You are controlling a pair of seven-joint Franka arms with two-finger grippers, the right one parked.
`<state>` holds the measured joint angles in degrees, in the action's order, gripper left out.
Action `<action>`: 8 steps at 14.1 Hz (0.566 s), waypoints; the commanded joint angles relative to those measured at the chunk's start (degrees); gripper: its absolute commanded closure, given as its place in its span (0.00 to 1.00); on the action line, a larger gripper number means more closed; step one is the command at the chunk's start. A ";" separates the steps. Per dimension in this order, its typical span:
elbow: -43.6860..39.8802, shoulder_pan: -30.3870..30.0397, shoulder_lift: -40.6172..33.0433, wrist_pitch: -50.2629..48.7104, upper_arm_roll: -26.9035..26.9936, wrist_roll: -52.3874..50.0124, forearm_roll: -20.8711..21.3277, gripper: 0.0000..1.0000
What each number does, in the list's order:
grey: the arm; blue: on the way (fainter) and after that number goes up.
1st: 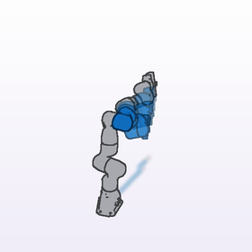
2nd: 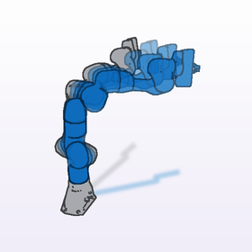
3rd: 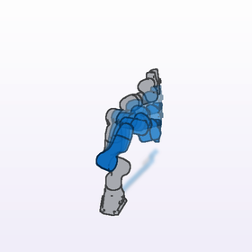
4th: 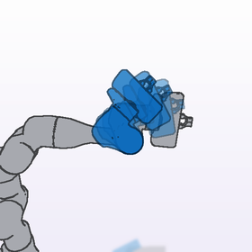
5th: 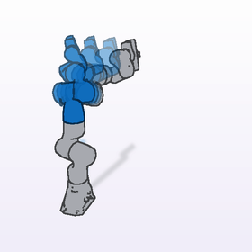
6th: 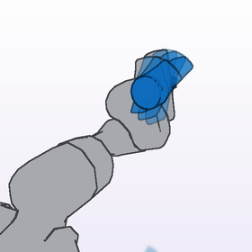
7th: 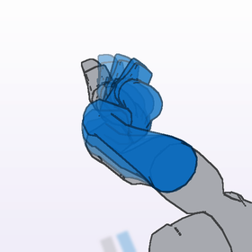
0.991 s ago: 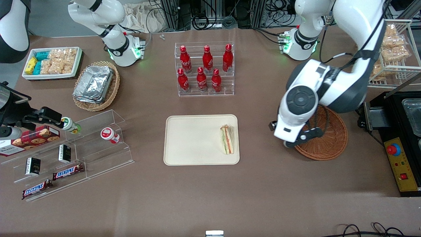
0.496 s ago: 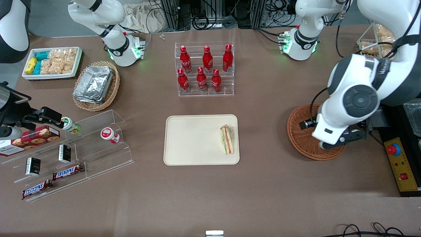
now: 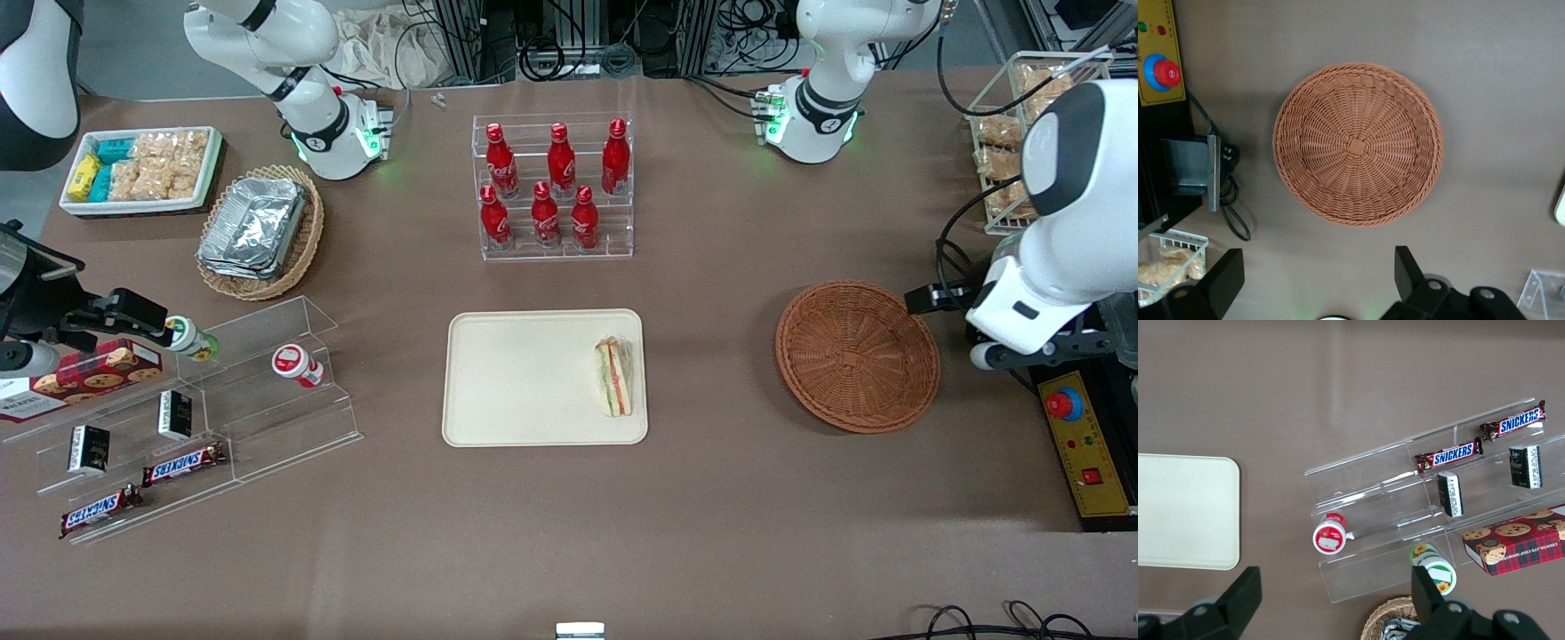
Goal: Place sandwich from basket to tray
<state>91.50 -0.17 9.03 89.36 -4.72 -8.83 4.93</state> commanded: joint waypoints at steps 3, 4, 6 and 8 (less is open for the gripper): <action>0.09 3.95 -1.39 0.38 8.32 8.04 -3.87 0.00; -1.05 3.43 -0.69 0.38 8.06 7.95 -3.78 0.00; -3.95 2.98 0.63 0.29 7.97 8.12 -3.87 0.00; -5.45 0.97 1.42 0.20 5.70 8.04 -3.87 0.00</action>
<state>89.14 2.50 8.90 90.14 2.83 -1.68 2.02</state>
